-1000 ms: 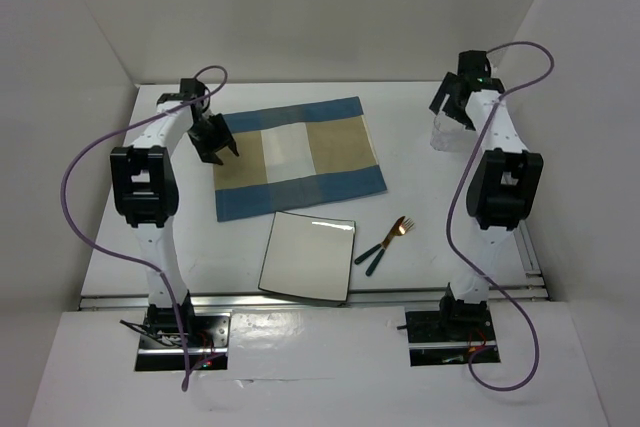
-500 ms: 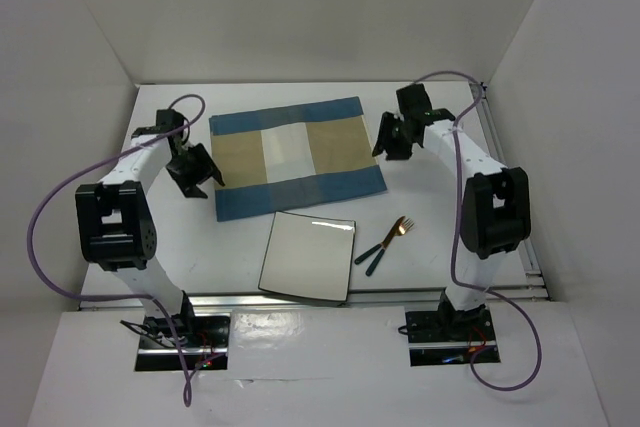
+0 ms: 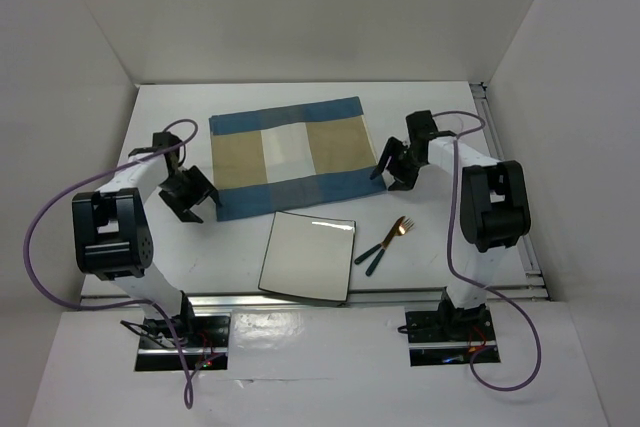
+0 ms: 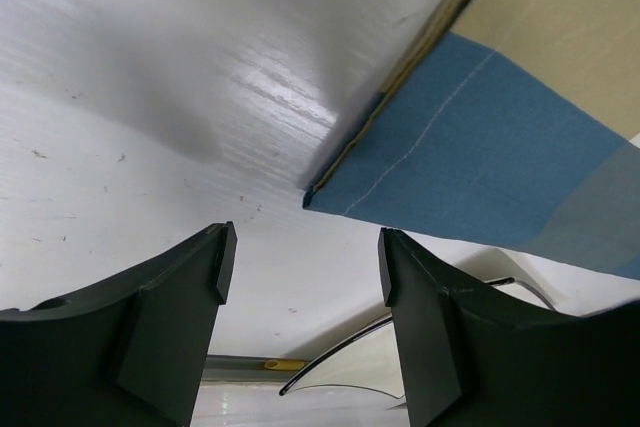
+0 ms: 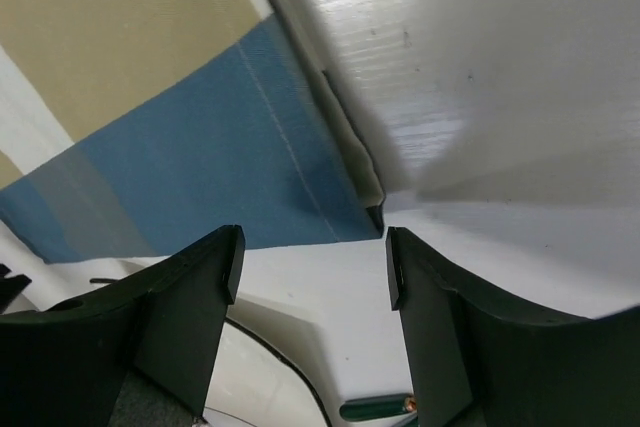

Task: Set the dinner table for one person

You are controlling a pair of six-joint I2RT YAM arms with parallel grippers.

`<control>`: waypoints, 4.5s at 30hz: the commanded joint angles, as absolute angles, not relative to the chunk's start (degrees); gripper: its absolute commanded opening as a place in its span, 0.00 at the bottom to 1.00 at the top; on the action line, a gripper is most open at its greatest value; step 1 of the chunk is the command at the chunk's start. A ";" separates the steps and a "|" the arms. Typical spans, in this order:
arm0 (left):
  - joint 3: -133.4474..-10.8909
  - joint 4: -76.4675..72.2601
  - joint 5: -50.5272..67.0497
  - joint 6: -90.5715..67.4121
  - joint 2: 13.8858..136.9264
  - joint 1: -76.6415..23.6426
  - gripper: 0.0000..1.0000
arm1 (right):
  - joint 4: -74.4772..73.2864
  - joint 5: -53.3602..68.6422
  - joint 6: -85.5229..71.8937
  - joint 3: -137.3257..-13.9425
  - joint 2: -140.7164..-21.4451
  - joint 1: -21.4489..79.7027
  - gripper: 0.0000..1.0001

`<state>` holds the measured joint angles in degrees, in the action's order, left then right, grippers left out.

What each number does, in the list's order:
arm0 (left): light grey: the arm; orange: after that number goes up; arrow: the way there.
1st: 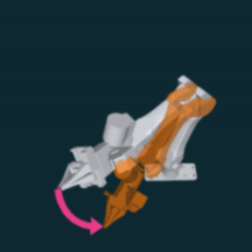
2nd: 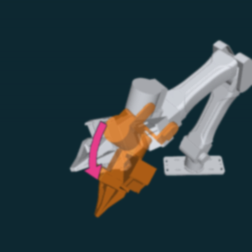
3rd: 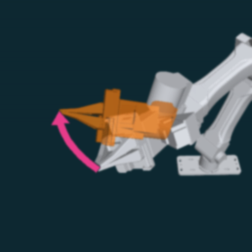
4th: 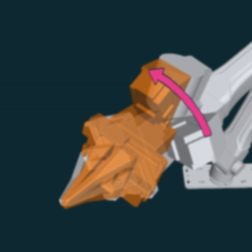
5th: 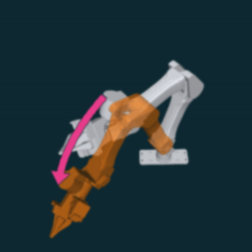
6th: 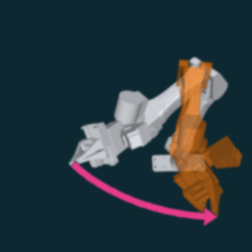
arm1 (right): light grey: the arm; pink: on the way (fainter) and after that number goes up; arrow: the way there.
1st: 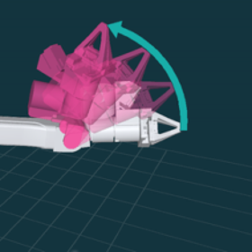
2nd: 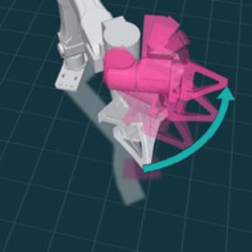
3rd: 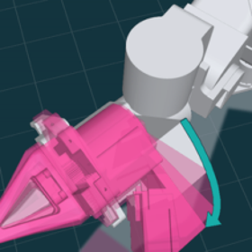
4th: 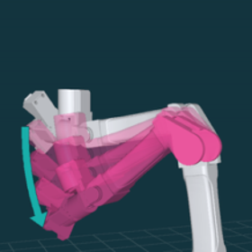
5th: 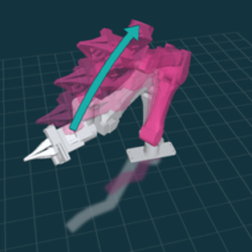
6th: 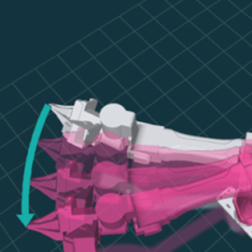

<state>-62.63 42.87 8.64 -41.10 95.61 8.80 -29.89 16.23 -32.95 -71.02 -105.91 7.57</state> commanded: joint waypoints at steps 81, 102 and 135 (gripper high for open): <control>-86.04 48.34 11.43 -29.27 98.34 -9.58 0.70 | -41.65 -9.76 -26.98 -99.11 -102.46 -5.52 0.67; -88.77 50.63 5.36 -29.27 100.02 -11.34 0.70 | -41.14 -4.74 -28.30 -109.43 -123.05 -12.66 0.50; -87.37 50.10 3.60 -28.74 95.98 -11.87 0.71 | -46.05 -6.06 -20.48 -128.30 -128.92 8.43 0.00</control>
<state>-88.09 50.30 3.90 -29.93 99.09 -11.57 -43.42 -5.74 -20.78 -124.07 -125.01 8.82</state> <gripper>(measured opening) 0.709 0.161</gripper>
